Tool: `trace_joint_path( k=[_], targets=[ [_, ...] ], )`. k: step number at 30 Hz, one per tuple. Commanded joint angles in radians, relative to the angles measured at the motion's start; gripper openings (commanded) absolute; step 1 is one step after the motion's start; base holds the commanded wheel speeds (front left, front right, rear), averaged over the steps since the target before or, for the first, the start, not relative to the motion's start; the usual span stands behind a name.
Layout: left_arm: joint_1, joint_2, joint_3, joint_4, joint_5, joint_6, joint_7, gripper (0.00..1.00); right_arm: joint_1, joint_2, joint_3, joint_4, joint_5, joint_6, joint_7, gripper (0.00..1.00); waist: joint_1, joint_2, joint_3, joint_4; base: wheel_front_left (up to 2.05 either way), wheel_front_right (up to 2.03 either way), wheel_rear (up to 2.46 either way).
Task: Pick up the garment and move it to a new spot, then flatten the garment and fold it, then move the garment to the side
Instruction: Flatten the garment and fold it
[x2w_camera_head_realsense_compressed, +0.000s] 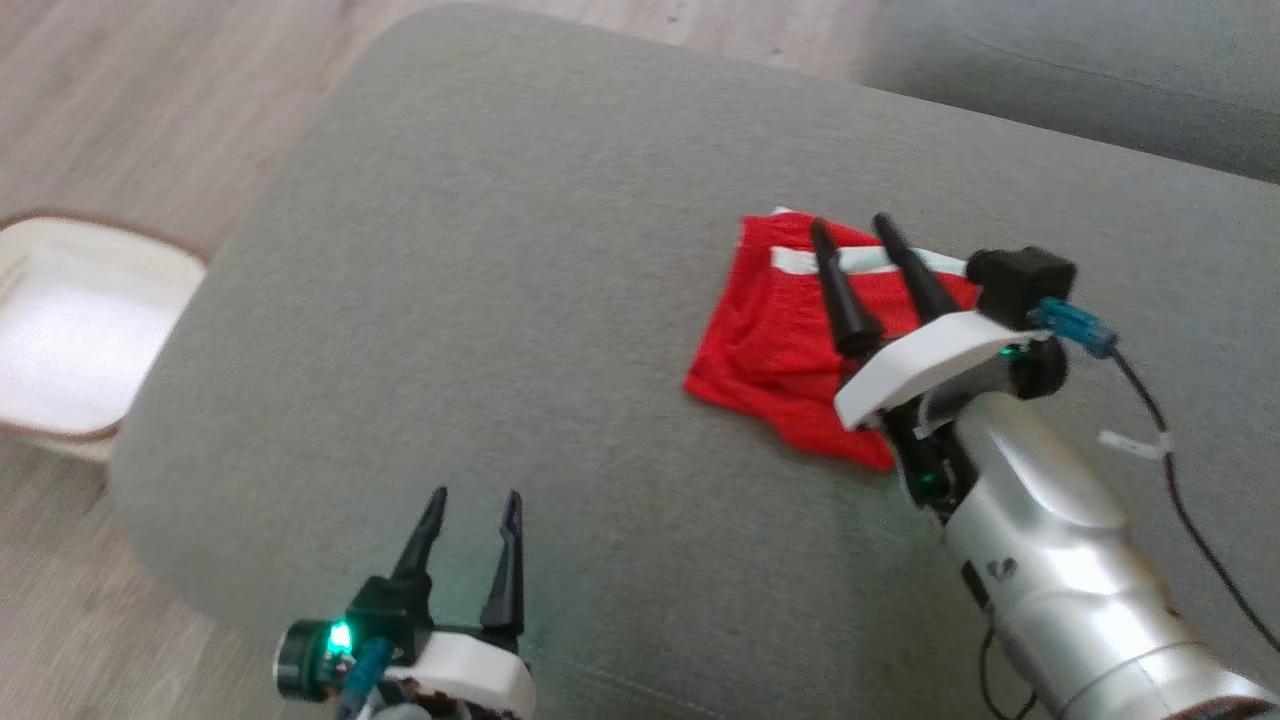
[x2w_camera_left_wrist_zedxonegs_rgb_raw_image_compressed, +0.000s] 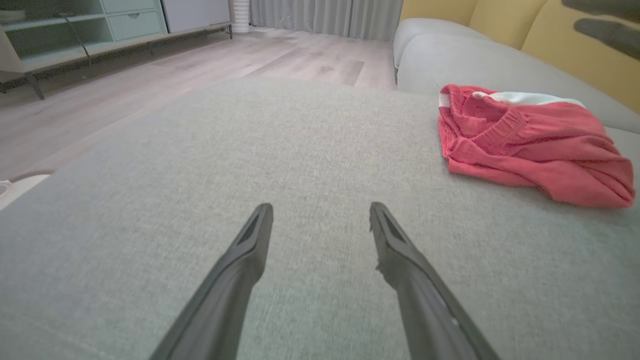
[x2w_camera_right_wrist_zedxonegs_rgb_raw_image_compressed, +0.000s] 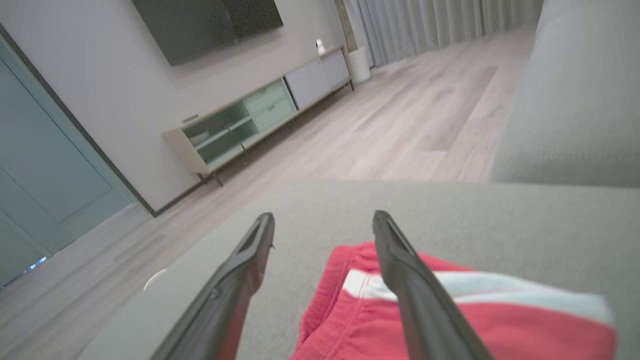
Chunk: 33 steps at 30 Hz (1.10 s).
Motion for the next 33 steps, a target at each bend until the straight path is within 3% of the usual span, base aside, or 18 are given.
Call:
trace_joint_path(
  k=[1,6,10,20,33],
  targets=[
    [-0.048,0.003,0.039,-0.035,0.008,0.005,-0.005,1.0,0.013,0.012,-0.014,-0.042,-0.027,0.004,-0.012,1.0,-0.0001,0.0,-0.011,-0.057,0.0,0.0,0.0],
    [-0.08,0.003,0.089,-0.056,0.042,0.014,-0.005,1.0,0.146,0.012,-0.235,-0.186,-0.226,0.004,-0.012,1.0,-0.0001,0.0,-0.017,-0.172,0.0,0.0,0.0],
    [-0.088,0.003,0.142,-0.065,0.072,0.023,-0.005,1.0,0.247,0.012,-0.318,-0.272,-0.308,0.004,-0.012,1.0,-0.0001,0.0,-0.029,-0.253,0.0,0.0,0.0],
    [-0.016,0.003,0.253,-0.061,0.123,0.019,-0.005,1.0,0.406,0.012,-0.341,-0.307,-0.333,0.004,-0.012,1.0,-0.0001,0.0,-0.067,-0.377,0.0,0.0,0.0],
    [0.04,0.003,0.269,-0.064,0.13,0.012,-0.005,1.0,0.451,0.012,-0.312,-0.305,-0.317,0.004,-0.013,1.0,-0.0001,0.0,-0.084,-0.381,0.0,0.0,0.0]
  ],
)
